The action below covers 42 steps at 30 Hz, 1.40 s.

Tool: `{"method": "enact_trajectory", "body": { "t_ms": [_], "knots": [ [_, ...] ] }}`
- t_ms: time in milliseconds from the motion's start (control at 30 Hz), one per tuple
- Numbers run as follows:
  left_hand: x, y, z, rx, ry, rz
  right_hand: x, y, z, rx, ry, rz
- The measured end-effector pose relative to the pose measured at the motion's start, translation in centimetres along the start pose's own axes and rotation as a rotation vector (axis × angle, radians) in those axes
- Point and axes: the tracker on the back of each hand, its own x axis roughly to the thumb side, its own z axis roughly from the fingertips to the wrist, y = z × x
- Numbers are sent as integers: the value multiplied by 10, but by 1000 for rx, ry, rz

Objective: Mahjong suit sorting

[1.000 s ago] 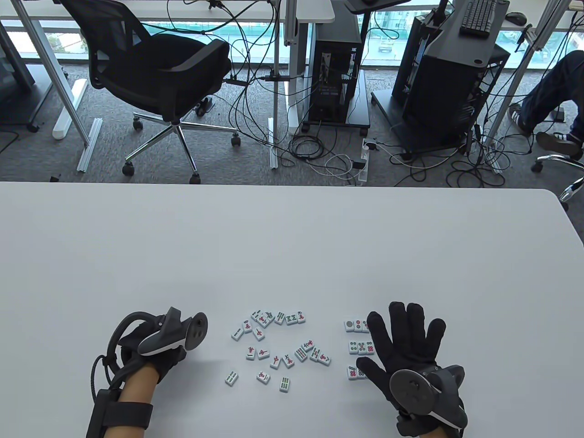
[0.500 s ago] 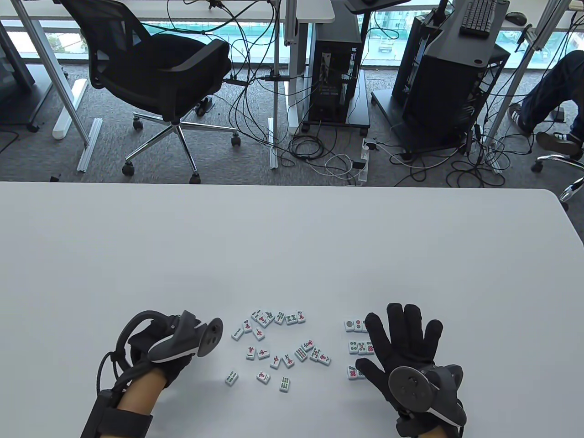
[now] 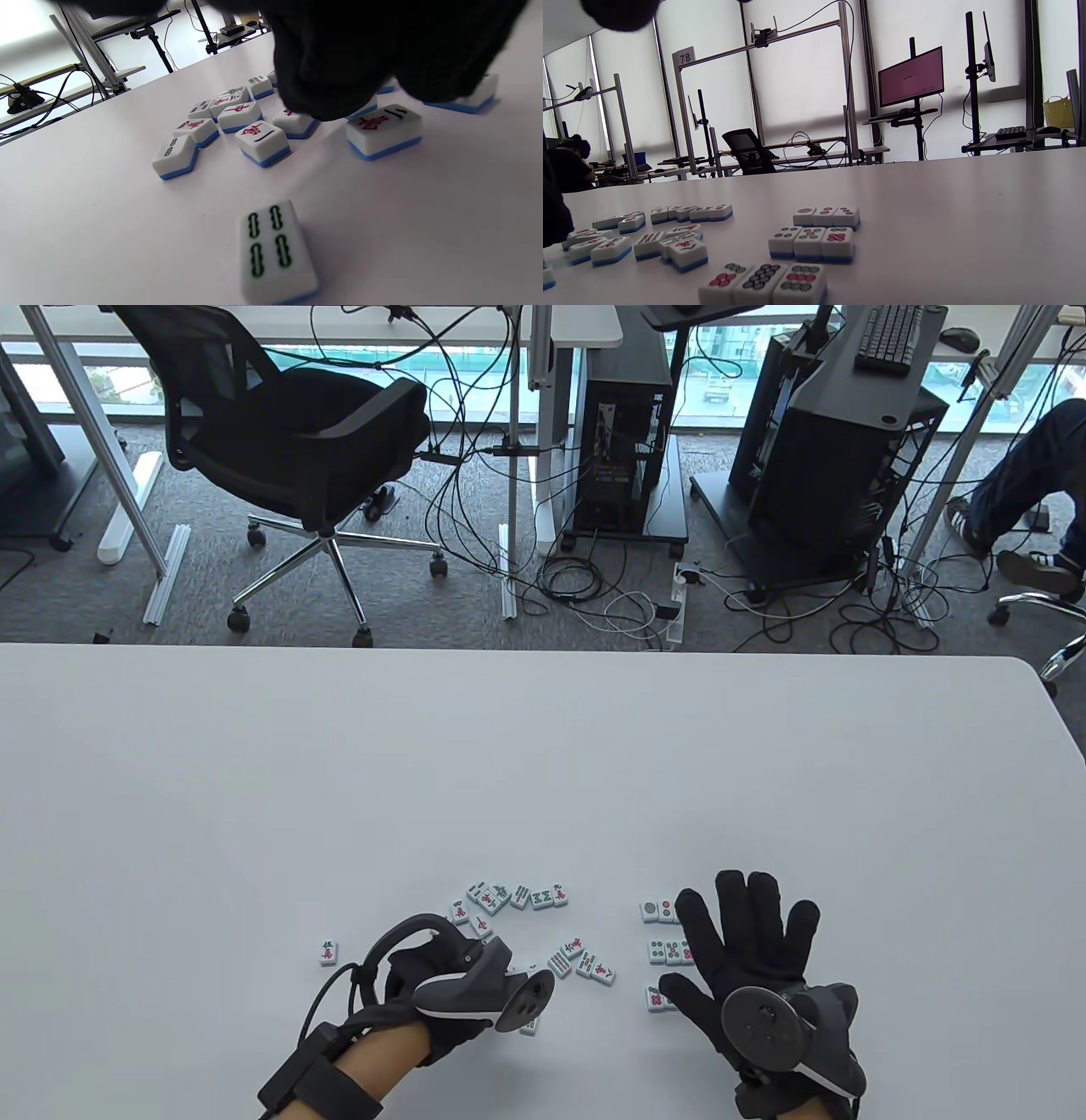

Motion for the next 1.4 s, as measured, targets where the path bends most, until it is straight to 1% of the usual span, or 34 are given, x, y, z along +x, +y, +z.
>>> {"method": "enact_trajectory", "body": {
  "t_ms": [100, 200, 367, 500, 567, 633, 767, 833, 1000, 1100, 1267, 1367, 1400],
  "knots": [
    [7, -5, -2, 8, -8, -62, 0, 1, 0, 5, -1, 12],
    [10, -7, -3, 6, -3, -60, 0, 1, 1, 2, -1, 10],
    [7, -10, 2, -74, 41, 5, 0, 3, 1, 7, 0, 12],
    [-2, 2, 13, 14, 49, 53, 0, 3, 1, 11, 2, 10],
    [0, 7, 18, 20, 8, 14, 0, 3, 1, 16, 6, 8],
    [4, 7, 21, 25, -45, -60, 0, 3, 2, 21, 8, 6],
    [19, 1, 25, 17, -107, -192, 0, 4, 1, 27, 8, 7],
    [24, -2, 25, 15, -117, -237, 0, 4, 1, 29, 8, 9],
    [28, -12, 21, 41, -160, -270, 0, 4, 1, 30, 9, 4],
    [27, -17, 18, 49, -190, -249, 0, 4, 1, 27, 10, -1],
    [21, -19, 14, 8, -188, -160, 0, 5, 0, 33, 11, 3],
    [13, -19, 13, 1, -182, -95, 0, 5, 0, 32, 11, 4],
    [7, -16, 15, 8, -168, -75, -1, 5, 1, 28, 9, 1]
  ]
}}
